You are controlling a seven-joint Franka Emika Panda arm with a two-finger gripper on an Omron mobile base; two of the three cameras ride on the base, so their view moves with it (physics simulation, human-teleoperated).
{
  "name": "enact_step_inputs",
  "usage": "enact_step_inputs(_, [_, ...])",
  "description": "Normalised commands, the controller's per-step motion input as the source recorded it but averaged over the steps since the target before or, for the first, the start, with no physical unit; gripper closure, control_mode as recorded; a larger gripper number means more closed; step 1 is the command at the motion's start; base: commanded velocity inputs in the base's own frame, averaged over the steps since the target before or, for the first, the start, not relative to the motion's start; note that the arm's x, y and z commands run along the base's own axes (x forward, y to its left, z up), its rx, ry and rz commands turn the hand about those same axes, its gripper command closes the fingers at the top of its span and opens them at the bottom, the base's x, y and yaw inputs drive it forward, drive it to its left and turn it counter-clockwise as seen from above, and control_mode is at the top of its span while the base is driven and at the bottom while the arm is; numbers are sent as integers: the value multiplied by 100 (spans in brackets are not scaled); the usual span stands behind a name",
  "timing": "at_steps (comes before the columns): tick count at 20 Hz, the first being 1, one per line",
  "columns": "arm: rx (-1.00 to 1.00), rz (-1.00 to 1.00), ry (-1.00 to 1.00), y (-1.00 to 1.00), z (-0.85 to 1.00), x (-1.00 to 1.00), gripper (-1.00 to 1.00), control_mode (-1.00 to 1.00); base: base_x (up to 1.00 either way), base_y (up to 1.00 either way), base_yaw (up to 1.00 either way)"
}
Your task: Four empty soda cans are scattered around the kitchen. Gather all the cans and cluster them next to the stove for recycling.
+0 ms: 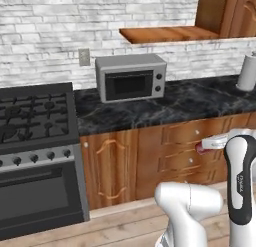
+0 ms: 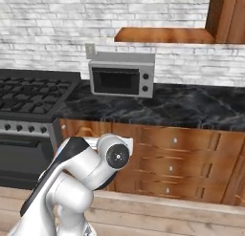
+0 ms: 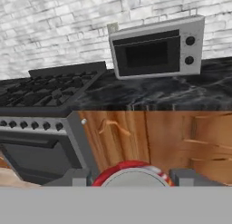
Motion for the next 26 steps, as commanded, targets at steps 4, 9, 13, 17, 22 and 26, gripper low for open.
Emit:
enact_step_inputs(4, [0,0,0,0,0,0,100,100,-13,100,1])
enact_step_inputs(9, [0,0,0,0,0,0,100,100,-5,100,1])
enact_step_inputs(13, [0,0,0,0,0,0,100,100,-1,100,0])
enact_step_inputs(17, [0,0,0,0,0,0,100,100,0,100,0])
enact_step_inputs(22, [0,0,0,0,0,0,100,100,0,100,0])
enact_step_inputs(26, [0,0,0,0,0,0,100,100,0,100,0])
